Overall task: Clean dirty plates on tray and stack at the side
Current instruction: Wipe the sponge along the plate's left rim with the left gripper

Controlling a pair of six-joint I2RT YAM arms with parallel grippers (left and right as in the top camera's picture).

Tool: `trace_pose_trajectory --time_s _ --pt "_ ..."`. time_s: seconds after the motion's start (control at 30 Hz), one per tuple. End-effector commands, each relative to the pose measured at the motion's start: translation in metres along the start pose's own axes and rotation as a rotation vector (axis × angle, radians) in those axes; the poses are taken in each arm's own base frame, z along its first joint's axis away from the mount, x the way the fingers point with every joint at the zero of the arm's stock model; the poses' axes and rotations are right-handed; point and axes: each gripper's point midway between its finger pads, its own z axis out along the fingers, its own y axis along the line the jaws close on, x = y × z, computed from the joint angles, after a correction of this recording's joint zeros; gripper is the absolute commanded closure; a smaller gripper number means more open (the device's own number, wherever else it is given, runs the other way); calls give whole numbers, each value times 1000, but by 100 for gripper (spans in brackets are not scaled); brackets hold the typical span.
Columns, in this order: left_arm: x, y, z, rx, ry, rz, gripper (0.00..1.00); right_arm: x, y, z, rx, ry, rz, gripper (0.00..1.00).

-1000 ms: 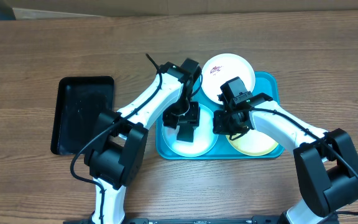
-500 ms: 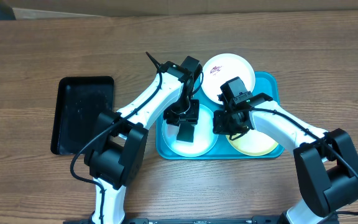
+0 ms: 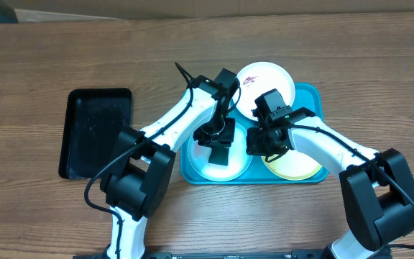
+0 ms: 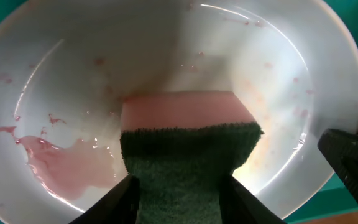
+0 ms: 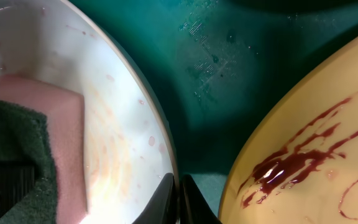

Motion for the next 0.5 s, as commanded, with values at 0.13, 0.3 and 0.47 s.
trace_pose_trajectory --time_s 0.13,0.3,0.47 --pt "2 1 9 -12 10 1 70 -4 4 0 -3 -10 -7 96" --pt "8 5 20 -18 23 -18 89 -4 4 0 -3 -10 -7 96" --pt "12 10 32 -21 28 -39 96 -4 4 0 -3 -10 -7 96"
